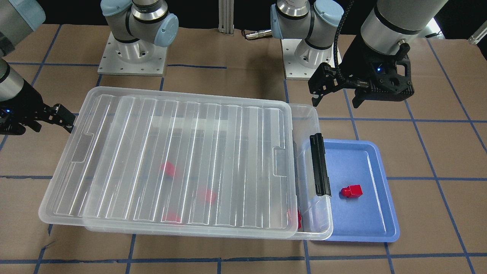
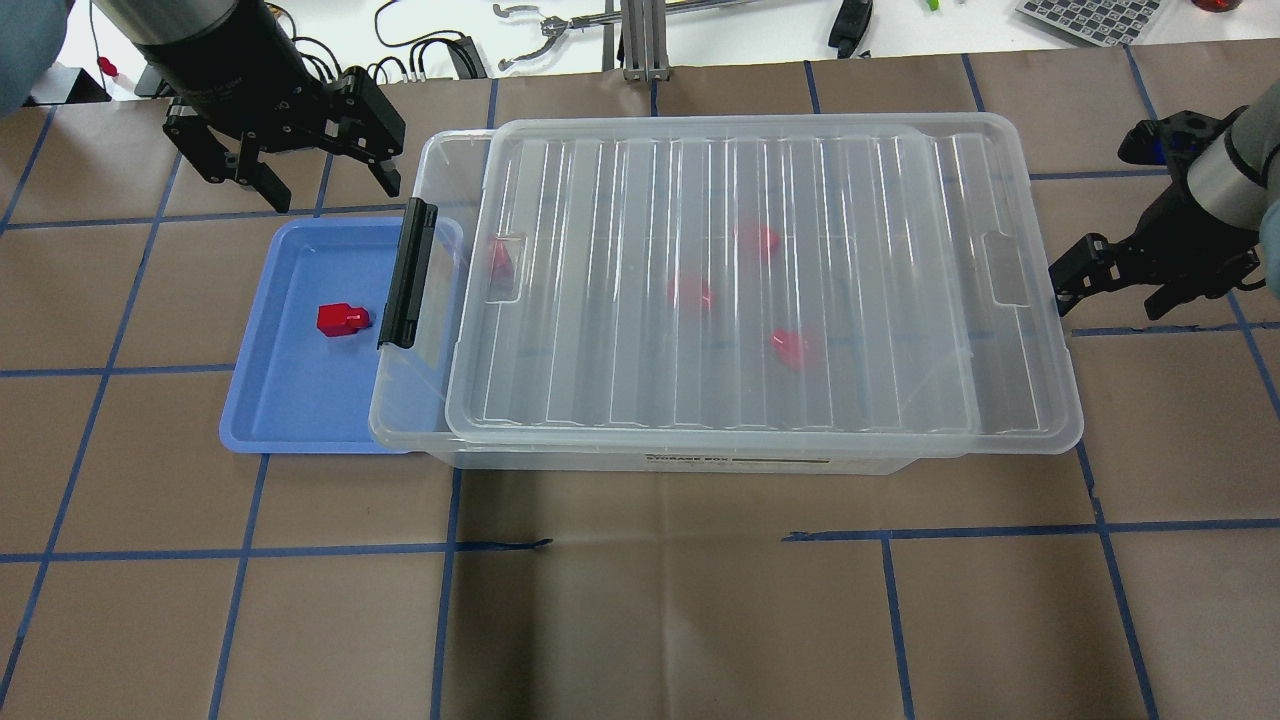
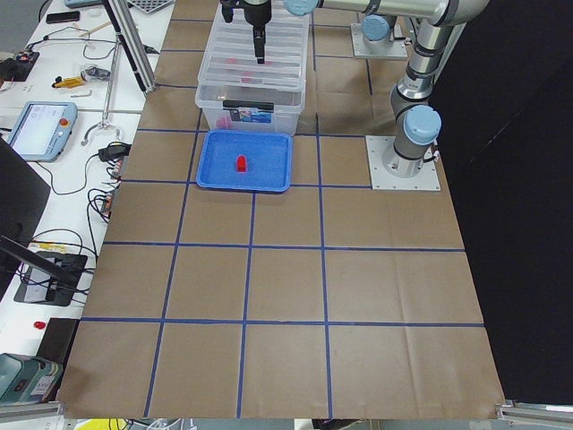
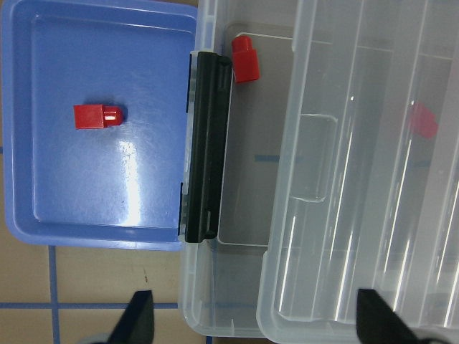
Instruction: Place red block in blue tray from box
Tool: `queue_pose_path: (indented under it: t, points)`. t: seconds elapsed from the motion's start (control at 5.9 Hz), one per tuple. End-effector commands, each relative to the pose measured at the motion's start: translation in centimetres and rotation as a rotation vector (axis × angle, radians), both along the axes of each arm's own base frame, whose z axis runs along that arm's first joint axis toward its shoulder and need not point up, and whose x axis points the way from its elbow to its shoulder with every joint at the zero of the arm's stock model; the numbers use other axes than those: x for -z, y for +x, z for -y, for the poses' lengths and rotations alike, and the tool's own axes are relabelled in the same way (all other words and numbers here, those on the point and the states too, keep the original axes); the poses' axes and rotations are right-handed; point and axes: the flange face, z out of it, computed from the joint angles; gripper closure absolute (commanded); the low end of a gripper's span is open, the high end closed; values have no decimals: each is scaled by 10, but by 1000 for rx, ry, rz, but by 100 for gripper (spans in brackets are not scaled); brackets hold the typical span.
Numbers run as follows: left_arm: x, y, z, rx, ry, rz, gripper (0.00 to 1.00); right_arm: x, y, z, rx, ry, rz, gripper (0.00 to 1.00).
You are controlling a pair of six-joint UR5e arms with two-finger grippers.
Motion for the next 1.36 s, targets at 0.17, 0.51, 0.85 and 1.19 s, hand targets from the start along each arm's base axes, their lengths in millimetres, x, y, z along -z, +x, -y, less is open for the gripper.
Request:
queue_pose_path:
  t: [0.17, 0.51, 0.85, 1.19]
  points:
    - [5, 1, 7, 0, 2, 3, 2, 0, 36, 4, -8, -8, 32, 0]
    - [7, 2, 8, 11, 4, -1, 2, 0, 55, 5, -7, -5, 33, 0]
    - [6, 2, 9, 12, 1, -1, 2, -24, 52, 14, -8, -56, 12, 0]
    - [6, 1, 8, 12, 4, -2, 2, -118, 69, 20, -5, -78, -8, 0]
